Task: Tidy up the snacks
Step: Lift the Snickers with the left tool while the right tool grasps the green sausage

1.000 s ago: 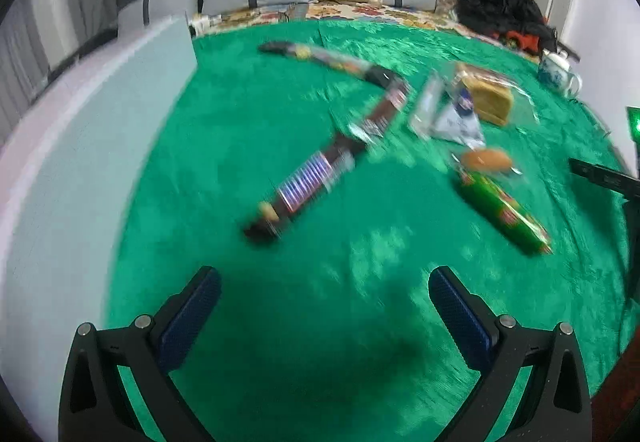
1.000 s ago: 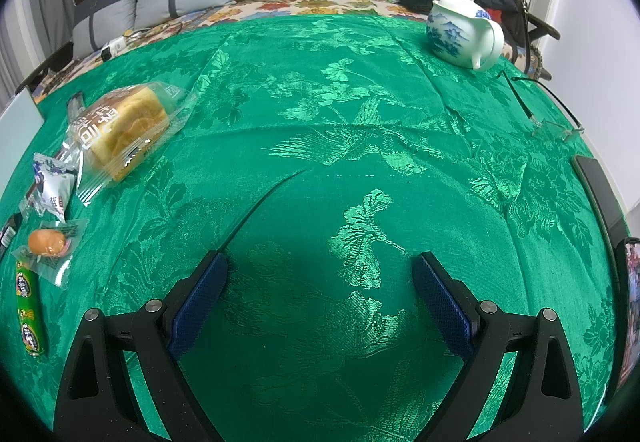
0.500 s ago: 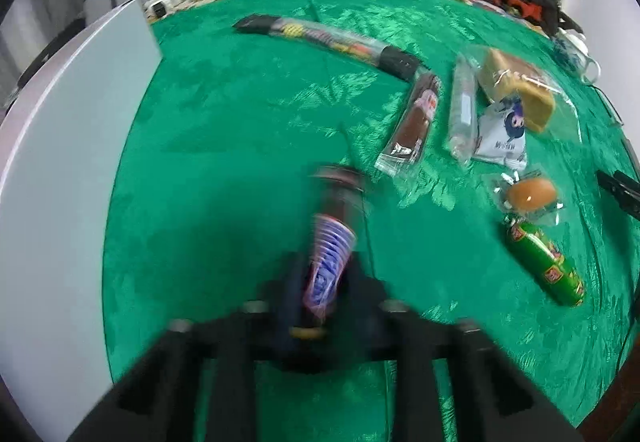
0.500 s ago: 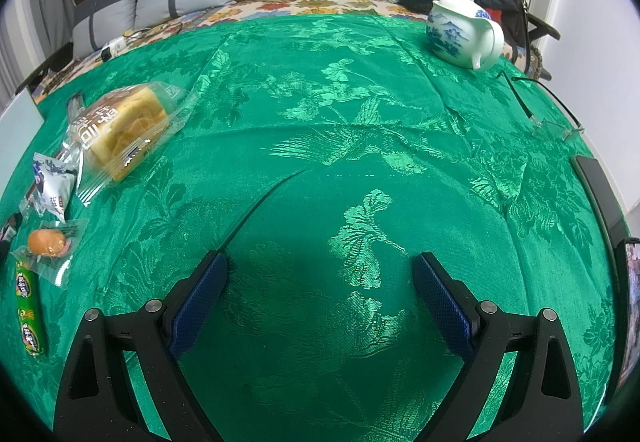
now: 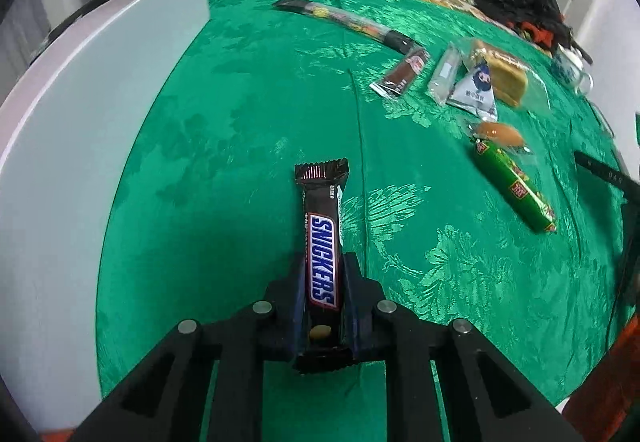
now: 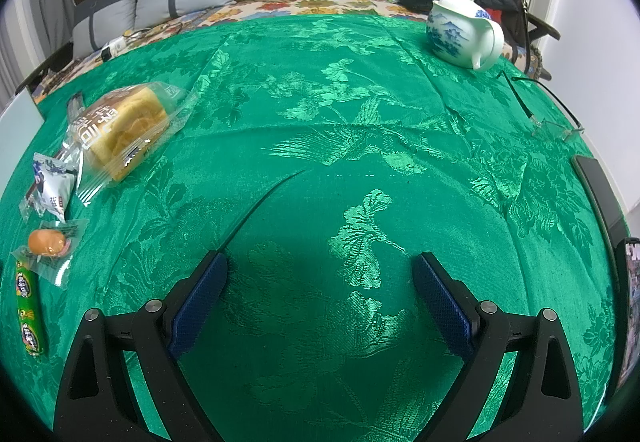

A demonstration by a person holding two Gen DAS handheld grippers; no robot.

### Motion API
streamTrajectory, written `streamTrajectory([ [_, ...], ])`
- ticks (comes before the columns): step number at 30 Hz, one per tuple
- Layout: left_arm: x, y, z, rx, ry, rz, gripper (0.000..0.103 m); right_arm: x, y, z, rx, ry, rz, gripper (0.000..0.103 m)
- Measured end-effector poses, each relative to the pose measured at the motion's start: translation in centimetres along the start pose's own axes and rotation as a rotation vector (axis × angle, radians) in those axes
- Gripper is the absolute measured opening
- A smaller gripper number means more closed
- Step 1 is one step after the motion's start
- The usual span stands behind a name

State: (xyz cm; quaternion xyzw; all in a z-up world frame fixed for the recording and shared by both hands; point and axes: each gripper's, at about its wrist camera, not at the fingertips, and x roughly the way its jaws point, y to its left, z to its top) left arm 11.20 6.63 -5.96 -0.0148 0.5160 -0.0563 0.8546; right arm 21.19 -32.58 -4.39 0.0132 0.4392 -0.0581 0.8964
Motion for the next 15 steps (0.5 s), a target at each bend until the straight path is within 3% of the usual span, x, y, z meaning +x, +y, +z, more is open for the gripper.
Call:
streamTrajectory([
  [7, -0.4, 0.2, -0.9, -0.047, -0.019, -0.006, 0.017, 0.1, -0.1, 0.1, 0.003, 0.005, -0.001, 0.096],
  [10, -0.6, 0.4, -1.3, -0.051, -0.019, -0.014, 0.017, -0.3, 0.3, 1.3, 0.022, 0.166, 0.046, 0.093],
  [12, -0.7, 0.4, -1.5, -0.051, -0.023, -0.020, 0.017, -3.1, 2.7, 1.6, 0.020, 0.172, 0.301, 0.093],
  [15, -0.8, 0.3, -1.8, -0.047, -0.030, -0.023, 0.017, -5.3, 9.6, 1.3, -0.167, 0.278, 0.487, 0.092],
])
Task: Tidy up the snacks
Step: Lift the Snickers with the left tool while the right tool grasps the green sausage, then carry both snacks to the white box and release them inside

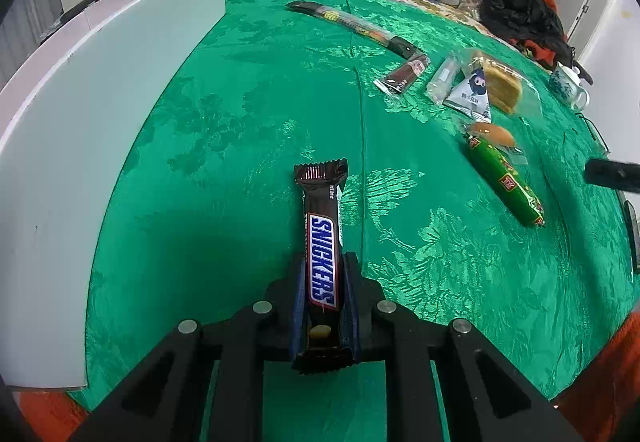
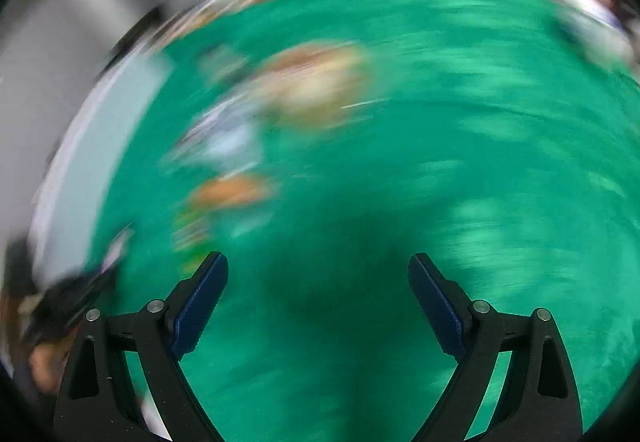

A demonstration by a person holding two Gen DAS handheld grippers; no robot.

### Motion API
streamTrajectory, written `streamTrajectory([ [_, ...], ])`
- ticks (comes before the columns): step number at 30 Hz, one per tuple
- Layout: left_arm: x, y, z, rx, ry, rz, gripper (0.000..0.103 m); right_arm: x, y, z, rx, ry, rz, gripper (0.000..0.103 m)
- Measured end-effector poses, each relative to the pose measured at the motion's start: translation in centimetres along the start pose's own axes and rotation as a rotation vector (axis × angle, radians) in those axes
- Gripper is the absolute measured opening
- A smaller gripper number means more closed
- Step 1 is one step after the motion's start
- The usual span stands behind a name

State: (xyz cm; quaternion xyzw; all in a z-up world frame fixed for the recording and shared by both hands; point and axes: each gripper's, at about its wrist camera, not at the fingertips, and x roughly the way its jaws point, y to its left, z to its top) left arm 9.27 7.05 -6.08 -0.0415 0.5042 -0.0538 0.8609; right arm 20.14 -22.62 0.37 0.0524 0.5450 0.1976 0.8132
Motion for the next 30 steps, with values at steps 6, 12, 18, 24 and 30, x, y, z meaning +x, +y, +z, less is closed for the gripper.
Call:
streamTrajectory([
  [6, -1.9, 1.0, -0.3, -0.038, -0.016, -0.029, 0.017, 5.2, 7.3, 3.1, -0.084, 0.167, 0.015, 0.075],
  [12, -3.9, 2.3, -0.5, -0.076, -0.034, -0.055, 0.017, 8.9, 8.5, 3.6, -0.117, 0.292, -0.086, 0.026],
  [18, -6.3, 3.3, -0.2, -0.115, -0.065, -0.113, 0.017, 6.6, 7.5, 2.7, -0.003, 0.242, 0.003, 0.024],
  [24, -9.9, 6.3, 1.0, -0.197, -0.122, -0.174, 0.017, 1.6, 10.6, 4.6, 0.097, 0.122, 0.231, 0.024],
  [30, -15.2, 15.8, 3.3, -0.317, -0.230, -0.057, 0.017, -0.7, 23.0, 8.6, -0.024, 0.045, 0.446, 0.024],
])
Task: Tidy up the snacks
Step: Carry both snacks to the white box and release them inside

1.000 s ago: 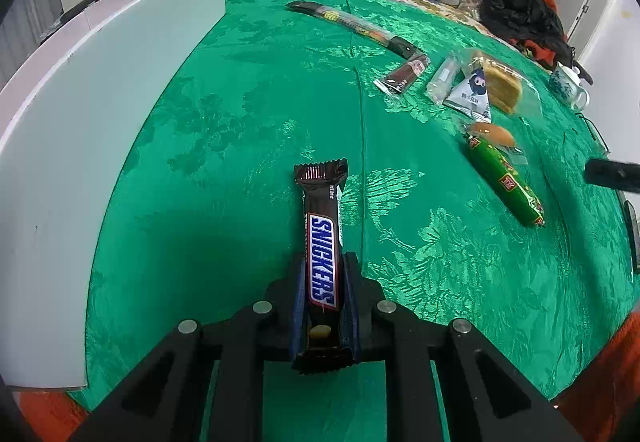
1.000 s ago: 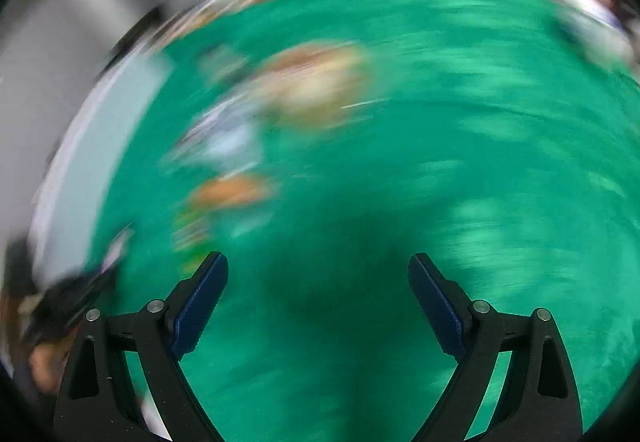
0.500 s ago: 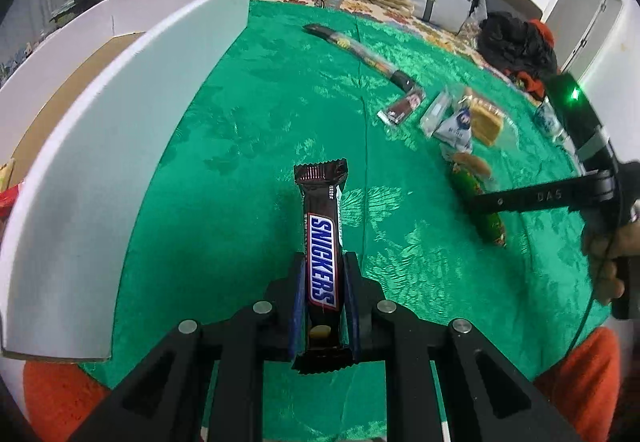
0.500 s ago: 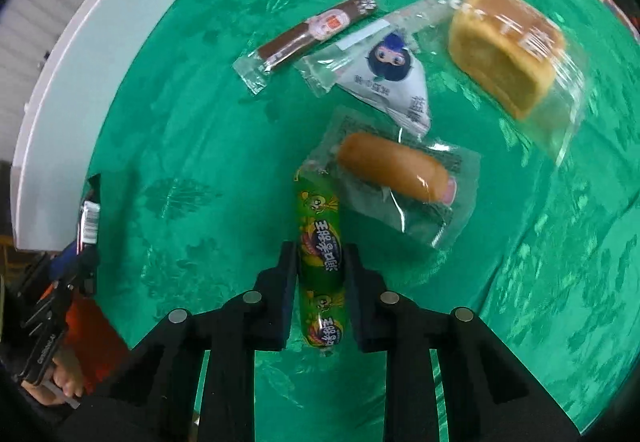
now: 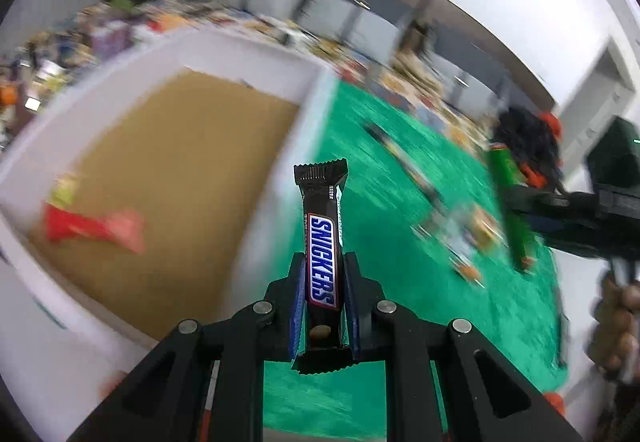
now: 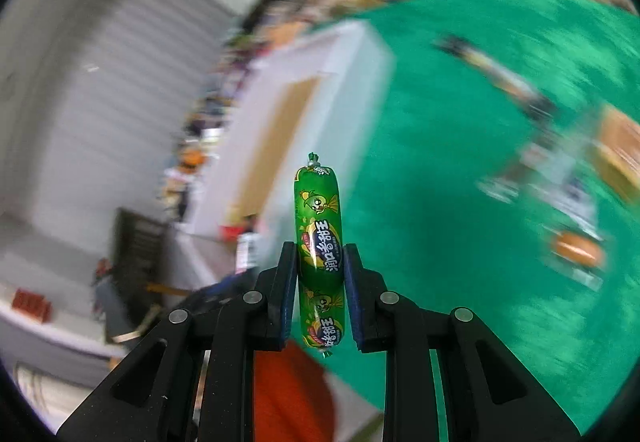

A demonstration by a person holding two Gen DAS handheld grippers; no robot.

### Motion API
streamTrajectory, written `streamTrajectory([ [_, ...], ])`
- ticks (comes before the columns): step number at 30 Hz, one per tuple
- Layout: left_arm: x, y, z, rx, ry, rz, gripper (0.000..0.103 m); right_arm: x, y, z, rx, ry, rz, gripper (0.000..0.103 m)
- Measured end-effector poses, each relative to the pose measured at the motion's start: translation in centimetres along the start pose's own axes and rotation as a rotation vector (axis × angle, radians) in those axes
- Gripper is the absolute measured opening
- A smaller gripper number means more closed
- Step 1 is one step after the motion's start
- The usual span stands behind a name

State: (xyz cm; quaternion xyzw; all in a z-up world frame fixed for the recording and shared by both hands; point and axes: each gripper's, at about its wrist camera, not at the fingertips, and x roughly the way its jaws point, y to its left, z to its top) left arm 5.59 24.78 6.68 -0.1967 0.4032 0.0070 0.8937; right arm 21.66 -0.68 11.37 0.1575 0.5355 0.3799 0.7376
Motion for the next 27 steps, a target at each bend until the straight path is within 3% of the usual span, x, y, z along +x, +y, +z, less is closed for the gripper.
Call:
streamTrajectory([
  [3, -0.4, 4.0, 2.0, -0.021, -0.011, 0.101, 0.017, 4.1, 5.5, 1.5, -0.053, 0.016, 0.082, 0.024],
  [8, 1.0, 9.5, 3.6, -0.027, 0.019, 0.289, 0.017, 11.5, 10.2, 2.7, -0.100, 0.028, 0.075, 0.025],
  [9, 1.5, 10.2, 3.6, -0.028, 0.029, 0.323, 0.022, 12.3, 10.6, 2.5, -0.108, 0.025, 0.064, 0.029],
  [11, 2.4, 11.1, 3.1, -0.027, 0.063, 0.367, 0.053, 13.6, 10.0, 2.2, -0.115, 0.015, 0.013, 0.051],
  [12, 2.7, 11.3, 2.8, -0.030, 0.069, 0.385, 0.077, 13.3, 9.5, 1.7, -0.120, 0.001, -0.015, 0.066],
  [14, 2.4, 11.7, 1.8, -0.036, 0.024, 0.413, 0.085, 12.8, 8.7, 1.3, -0.152, -0.053, -0.087, 0.067],
  [18, 1.9, 10.8, 0.2, -0.050, 0.012, 0.371, 0.085, 9.2, 3.9, -0.7, -0.238, -0.131, -0.285, 0.068],
  [21, 1.5, 8.4, -0.3, -0.023, -0.015, 0.337, 0.085, 5.1, -2.2, -3.5, -0.267, -0.193, -0.479, 0.069],
  [27, 0.9, -0.6, -2.2, 0.080, -0.053, 0.157, 0.087, -3.3, -13.8, -10.4, -0.213, -0.283, -0.811, 0.070],
])
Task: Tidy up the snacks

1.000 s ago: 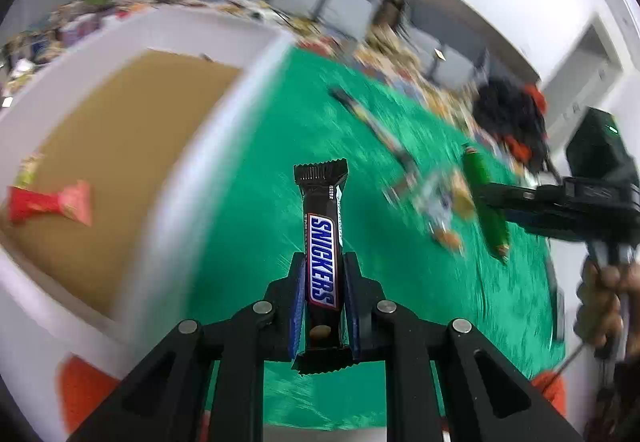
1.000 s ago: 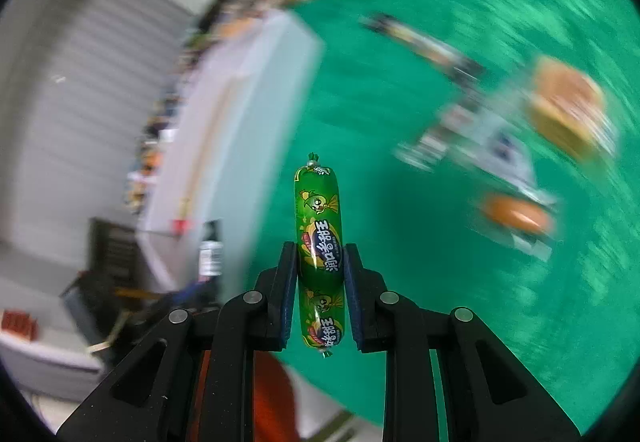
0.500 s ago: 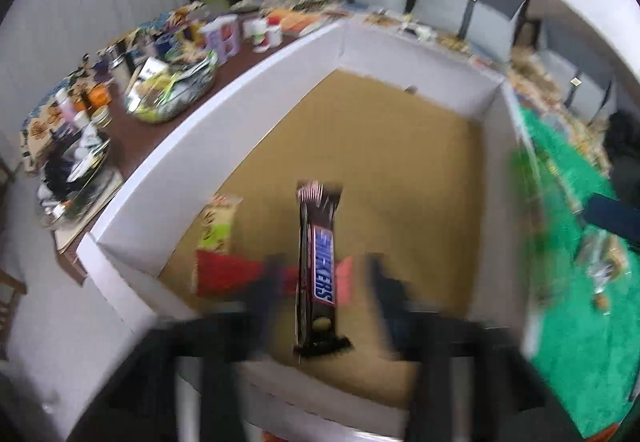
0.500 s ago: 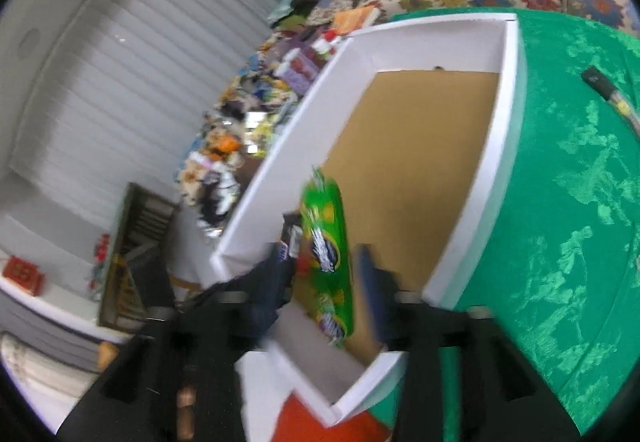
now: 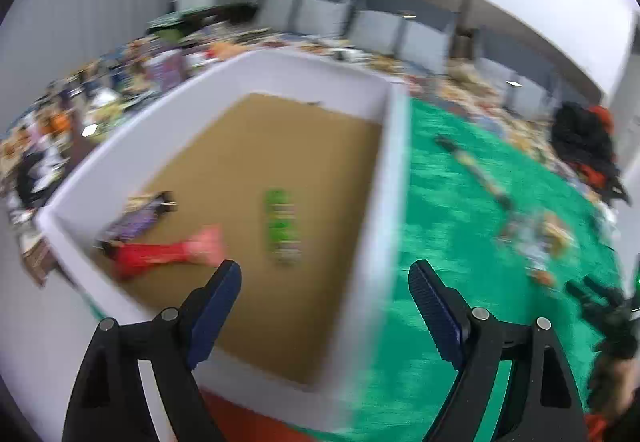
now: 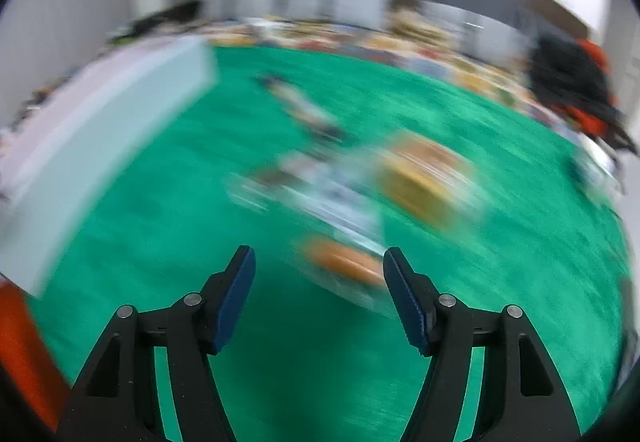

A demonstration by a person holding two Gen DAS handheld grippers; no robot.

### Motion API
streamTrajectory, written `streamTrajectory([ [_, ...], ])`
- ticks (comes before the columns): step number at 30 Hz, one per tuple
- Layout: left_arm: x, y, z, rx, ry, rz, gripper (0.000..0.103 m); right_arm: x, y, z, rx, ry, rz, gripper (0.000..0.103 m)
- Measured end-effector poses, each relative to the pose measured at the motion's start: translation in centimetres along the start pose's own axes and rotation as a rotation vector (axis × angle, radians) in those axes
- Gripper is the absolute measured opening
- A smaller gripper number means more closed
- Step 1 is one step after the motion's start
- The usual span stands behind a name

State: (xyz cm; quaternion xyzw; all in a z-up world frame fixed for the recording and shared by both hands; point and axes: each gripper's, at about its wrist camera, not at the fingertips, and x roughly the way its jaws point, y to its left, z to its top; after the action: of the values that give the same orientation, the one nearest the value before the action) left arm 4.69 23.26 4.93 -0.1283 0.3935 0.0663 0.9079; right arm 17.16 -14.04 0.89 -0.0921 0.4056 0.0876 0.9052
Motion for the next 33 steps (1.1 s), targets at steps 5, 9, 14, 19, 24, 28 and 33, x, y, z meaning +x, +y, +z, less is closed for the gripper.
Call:
streamTrajectory([
  [5, 2.3, -8.4, -1.7, 0.113, 0.049, -0.097, 0.098, 0.4, -10.3, -5.7, 0.154, 0.066, -0.157, 0.070],
  [9, 7.0, -13.8, -4.1, 0.194, 0.137, -0.086, 0.098, 1.0, -14.5, -7.2, 0.257, 0.090, -0.209, 0.070],
  [14, 11.1, -18.1, -6.1, 0.247, 0.206, -0.036, 0.098, 1.5, -16.3, -7.3, 0.289, 0.078, -0.212, 0.078],
  [19, 13.8, -19.4, -6.4, 0.265, 0.212, -0.019, 0.098, 2.4, -17.4, -7.4, 0.321, 0.066, -0.182, 0.086],
  [24, 16.1, -19.9, -5.9, 0.252, 0.212, -0.024, 0.098, 2.2, -16.9, -7.7, 0.315, 0.064, -0.182, 0.088],
  [28, 16.7, -20.0, -5.9, 0.287, 0.159, -0.008, 0.103, 2.3, -16.8, -7.7, 0.316, 0.065, -0.178, 0.089],
  [33, 16.6, -19.7, -6.1, 0.285, 0.133, -0.015, 0.103, 2.3, -16.8, -7.7, 0.316, 0.064, -0.178, 0.089],
])
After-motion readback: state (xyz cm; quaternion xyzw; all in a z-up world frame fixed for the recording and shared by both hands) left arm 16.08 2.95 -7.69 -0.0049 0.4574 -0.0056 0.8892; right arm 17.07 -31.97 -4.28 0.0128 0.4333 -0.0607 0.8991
